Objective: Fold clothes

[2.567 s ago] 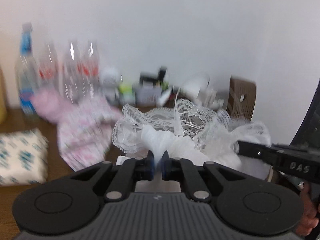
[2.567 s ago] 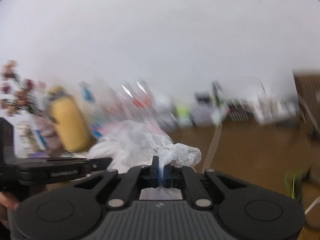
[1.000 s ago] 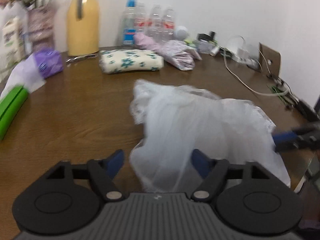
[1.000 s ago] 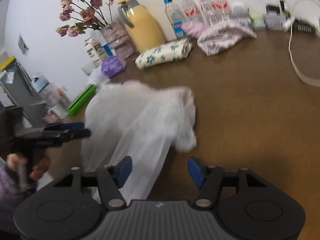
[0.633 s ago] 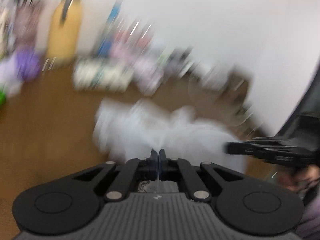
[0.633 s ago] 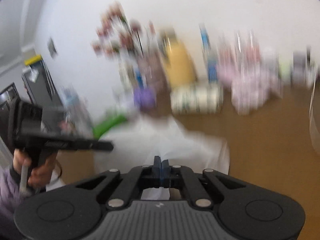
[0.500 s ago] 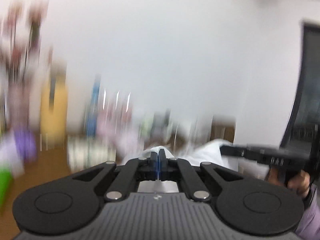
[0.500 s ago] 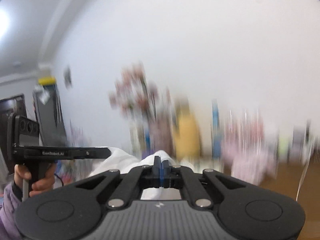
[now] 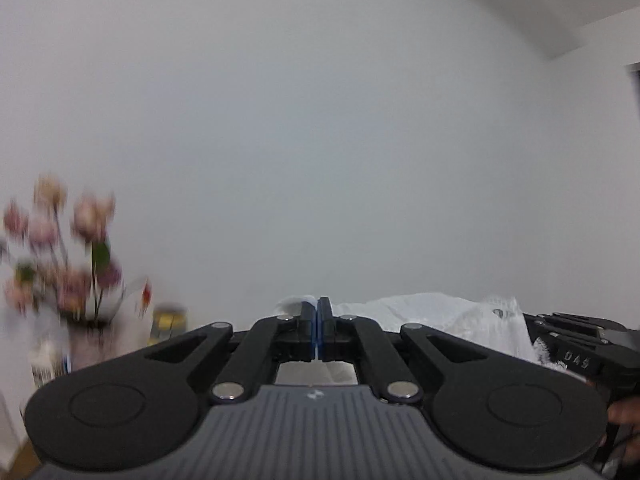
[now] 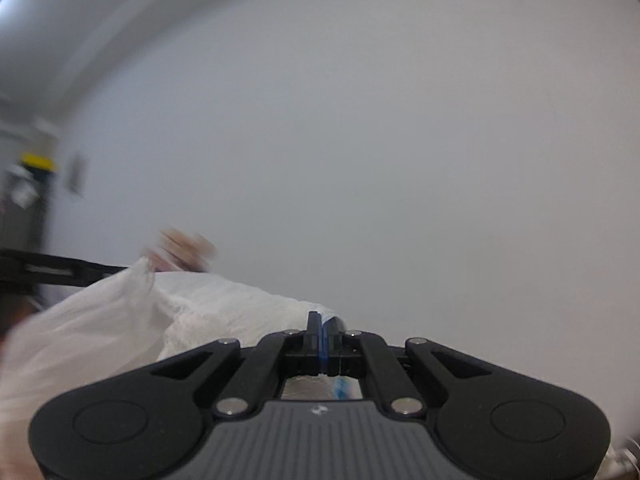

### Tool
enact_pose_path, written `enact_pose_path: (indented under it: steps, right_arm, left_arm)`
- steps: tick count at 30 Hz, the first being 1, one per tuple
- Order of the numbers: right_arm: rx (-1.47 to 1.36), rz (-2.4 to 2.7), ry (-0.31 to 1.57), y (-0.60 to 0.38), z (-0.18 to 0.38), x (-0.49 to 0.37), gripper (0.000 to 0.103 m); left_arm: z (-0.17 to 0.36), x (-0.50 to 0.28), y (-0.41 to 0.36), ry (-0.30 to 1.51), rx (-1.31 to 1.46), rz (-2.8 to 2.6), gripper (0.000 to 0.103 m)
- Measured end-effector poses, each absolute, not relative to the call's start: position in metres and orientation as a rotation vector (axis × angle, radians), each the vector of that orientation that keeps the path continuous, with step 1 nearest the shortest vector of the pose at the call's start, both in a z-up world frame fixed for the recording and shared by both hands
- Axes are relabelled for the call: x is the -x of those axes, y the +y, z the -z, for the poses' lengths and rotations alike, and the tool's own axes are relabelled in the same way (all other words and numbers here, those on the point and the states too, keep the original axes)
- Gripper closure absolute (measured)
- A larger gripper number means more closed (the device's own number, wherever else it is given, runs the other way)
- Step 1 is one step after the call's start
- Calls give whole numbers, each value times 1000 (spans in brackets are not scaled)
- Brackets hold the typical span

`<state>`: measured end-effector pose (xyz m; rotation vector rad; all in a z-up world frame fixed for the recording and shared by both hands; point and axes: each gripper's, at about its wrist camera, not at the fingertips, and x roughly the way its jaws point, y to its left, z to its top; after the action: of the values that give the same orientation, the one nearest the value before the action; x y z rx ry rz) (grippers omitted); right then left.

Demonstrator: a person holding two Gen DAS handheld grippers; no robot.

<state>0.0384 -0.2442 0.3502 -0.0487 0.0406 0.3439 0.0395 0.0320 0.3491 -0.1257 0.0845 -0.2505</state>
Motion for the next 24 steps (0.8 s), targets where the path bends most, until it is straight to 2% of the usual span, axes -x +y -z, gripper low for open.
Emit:
enact_pose_path:
  steps: [1,3,4,5,6,7,8,9,10,14,17,18,19,20,21,24]
  right_arm:
    - [44,-299,112,-239,-340,-81,103]
    - [83,-184,316,-232,-304,-149,88]
    - [95,-174,385,-234,-284,-158,86]
    - [102,-189,436,-238,-263,-156,86]
    - [108,-204,487,-243,-243,-154,78]
    - [115,-249,518,-249,-222,-140,67]
    - [122,-307,539,-257,-201,-121,45]
    - [125,-353,568,-256,-181,-109,39]
    - [127,-398,606,-255,-158,-93,40]
    - [225,-570,644,-228,-81,-27,41]
    - [277,-544,654,-212,-53,-5,44]
    - [277,-532,662,-213,-50,-2,52]
    - [278,-520,670,-215,-48,2,63]
    - [278,-508,678,-217,-46,6,96]
    - [278,-496,687,-219,-44,10,101]
    - [280,-460,711,-224,-37,21,103]
  left_arm:
    - [-334,-76,26,110,148,211,98]
    - [-290,-117,25,260,100,98,78]
    - [-268,-135,25,342,68,39,72]
    - [-245,-153,25,424,36,-21,72]
    - [-223,-145,31,442,5,9,68]
    - [-200,-128,39,437,-25,69,56]
    - [-179,-106,48,427,-28,115,39]
    - [-158,-81,58,415,-22,158,29]
    - [-136,-62,63,431,-31,198,25]
    - [-55,-11,55,576,-141,331,25]
    - [-21,-9,36,629,-200,320,25]
    - [-15,-13,32,648,-200,282,31]
    - [-13,-17,33,662,-183,257,54]
    - [-12,-20,37,685,-137,244,90]
    - [-11,-22,41,717,-87,244,96]
    - [-12,-5,45,731,-45,236,100]
